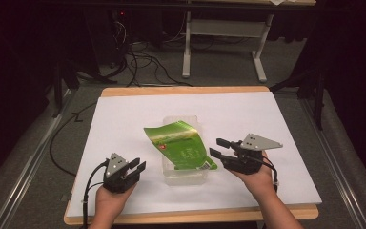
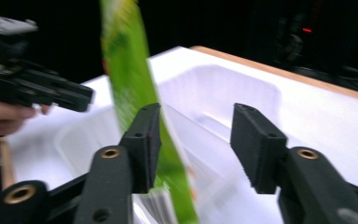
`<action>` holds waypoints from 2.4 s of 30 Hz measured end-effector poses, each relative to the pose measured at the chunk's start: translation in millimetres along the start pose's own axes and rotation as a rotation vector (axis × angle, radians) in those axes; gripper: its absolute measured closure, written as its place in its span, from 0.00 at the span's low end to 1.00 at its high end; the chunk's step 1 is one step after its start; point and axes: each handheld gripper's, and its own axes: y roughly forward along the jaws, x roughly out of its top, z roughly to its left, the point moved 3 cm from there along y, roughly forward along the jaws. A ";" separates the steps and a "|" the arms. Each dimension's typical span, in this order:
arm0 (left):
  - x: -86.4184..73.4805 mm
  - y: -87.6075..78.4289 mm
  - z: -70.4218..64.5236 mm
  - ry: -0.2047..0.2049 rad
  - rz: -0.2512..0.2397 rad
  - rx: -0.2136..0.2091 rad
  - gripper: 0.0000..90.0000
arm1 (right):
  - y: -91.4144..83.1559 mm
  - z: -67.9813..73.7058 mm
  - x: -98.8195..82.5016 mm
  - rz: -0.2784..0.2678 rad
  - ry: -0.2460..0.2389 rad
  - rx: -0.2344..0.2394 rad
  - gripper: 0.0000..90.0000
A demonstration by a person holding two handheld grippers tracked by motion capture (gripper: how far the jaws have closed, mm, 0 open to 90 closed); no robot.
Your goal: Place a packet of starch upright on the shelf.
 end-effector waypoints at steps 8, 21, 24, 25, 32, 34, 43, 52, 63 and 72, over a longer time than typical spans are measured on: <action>-0.5 19.3 -23.3 0.017 0.038 -0.044 0.97 | -3.9 8.3 -26.1 0.130 0.023 -0.042 1.00; -2.8 34.6 -35.9 0.033 0.076 -0.106 0.99 | 28.6 13.5 -38.4 0.250 0.020 -0.076 1.00; -2.6 35.2 -35.8 0.031 0.078 -0.110 1.00 | 40.3 17.7 -38.6 0.268 0.008 -0.061 1.00; -2.6 35.2 -35.8 0.031 0.078 -0.110 1.00 | 44.8 19.6 -38.8 0.273 0.011 -0.052 1.00; -5.6 38.2 -35.9 0.024 0.092 -0.104 1.00 | 69.1 30.0 -45.2 0.327 -0.009 -0.004 1.00; -5.7 37.8 -36.1 0.024 0.096 -0.101 1.00 | 61.4 27.0 -40.6 0.297 0.005 -0.004 1.00; -4.8 35.3 -35.6 0.023 0.085 -0.098 0.95 | 42.4 20.4 -3.8 0.036 0.102 0.041 0.43; -5.4 35.1 -35.3 0.024 0.085 -0.101 0.95 | 72.8 24.4 -30.9 0.178 0.063 0.056 0.84; 6.3 10.7 -5.1 0.043 0.006 0.012 0.76 | 25.0 14.4 -21.2 0.104 0.033 0.009 0.57; 2.7 -15.5 51.9 0.041 0.034 0.171 0.49 | -31.3 -51.0 -41.0 0.126 0.063 -0.329 0.21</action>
